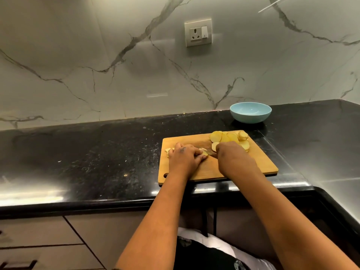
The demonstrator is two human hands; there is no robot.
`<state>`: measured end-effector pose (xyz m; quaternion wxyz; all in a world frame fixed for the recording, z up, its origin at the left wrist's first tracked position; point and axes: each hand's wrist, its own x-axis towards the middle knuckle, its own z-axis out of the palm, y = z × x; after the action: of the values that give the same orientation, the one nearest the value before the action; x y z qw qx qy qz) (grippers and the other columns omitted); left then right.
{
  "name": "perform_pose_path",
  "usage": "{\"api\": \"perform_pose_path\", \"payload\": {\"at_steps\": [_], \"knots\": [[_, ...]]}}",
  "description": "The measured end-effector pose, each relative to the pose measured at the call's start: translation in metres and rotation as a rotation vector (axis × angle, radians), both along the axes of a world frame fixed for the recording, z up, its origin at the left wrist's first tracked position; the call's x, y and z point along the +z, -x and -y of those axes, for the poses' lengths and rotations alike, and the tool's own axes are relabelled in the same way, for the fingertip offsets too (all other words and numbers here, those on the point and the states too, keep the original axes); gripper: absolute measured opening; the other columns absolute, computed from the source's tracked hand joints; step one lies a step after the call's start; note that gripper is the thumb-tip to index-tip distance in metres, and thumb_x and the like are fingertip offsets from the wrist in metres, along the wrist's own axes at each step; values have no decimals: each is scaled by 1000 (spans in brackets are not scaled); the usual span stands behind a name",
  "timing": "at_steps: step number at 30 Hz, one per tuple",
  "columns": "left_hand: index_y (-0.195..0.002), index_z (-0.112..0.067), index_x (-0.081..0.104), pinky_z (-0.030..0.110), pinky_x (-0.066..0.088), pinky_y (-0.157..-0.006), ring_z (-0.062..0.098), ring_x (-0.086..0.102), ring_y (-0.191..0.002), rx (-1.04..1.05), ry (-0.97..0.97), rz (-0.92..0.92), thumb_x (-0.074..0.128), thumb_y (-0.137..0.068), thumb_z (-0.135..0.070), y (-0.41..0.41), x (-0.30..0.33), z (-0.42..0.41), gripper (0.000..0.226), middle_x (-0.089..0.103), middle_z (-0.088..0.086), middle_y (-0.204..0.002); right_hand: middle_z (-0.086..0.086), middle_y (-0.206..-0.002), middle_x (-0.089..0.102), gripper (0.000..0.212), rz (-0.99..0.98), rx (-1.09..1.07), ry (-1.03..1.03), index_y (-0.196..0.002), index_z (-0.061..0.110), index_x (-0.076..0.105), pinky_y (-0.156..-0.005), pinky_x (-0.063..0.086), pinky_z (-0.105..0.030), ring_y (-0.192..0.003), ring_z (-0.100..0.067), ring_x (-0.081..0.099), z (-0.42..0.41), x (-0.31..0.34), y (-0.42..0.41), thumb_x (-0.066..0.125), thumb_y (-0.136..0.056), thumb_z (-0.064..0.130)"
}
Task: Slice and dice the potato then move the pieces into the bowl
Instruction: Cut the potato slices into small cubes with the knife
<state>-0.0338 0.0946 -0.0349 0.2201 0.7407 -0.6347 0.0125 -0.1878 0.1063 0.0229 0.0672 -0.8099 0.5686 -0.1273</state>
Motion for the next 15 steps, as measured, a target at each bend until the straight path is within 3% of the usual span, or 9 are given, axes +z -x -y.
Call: {"api": "perform_pose_path", "payload": {"at_steps": [3,6,10,15], "knots": [[-115,-35,70,45,31,-100,20,40,-120,-17,19,-16,54,-92,-57,-1,0,-1,36,62,-13,-124,-2,-86,53,26,-59,-31,-68,-111,16,64,-74,53,-32,-75,-17,54,2,10,15,62,-87,5],[-115,-28,71,41,39,-97,18,48,-114,-57,65,-49,58,-93,-50,-1,-1,-2,34,66,-8,-120,-5,-106,61,29,-76,-53,-139,-115,19,64,-86,54,-35,-93,-22,59,-1,19,28,70,-86,14],[-112,-23,73,37,49,-93,19,62,-103,-76,120,-93,64,-92,-41,1,-1,-4,29,73,0,-109,-2,-93,60,19,232,-86,16,-108,21,66,-72,52,-30,-81,-18,58,-7,4,25,65,-91,13],[-111,-21,74,31,48,-92,18,63,-102,-98,118,-115,63,-94,-34,-1,-1,-5,24,73,0,-108,-3,-90,62,12,223,-52,2,-101,20,67,-74,56,-35,-77,-18,58,-4,-12,8,61,-92,16]]}}
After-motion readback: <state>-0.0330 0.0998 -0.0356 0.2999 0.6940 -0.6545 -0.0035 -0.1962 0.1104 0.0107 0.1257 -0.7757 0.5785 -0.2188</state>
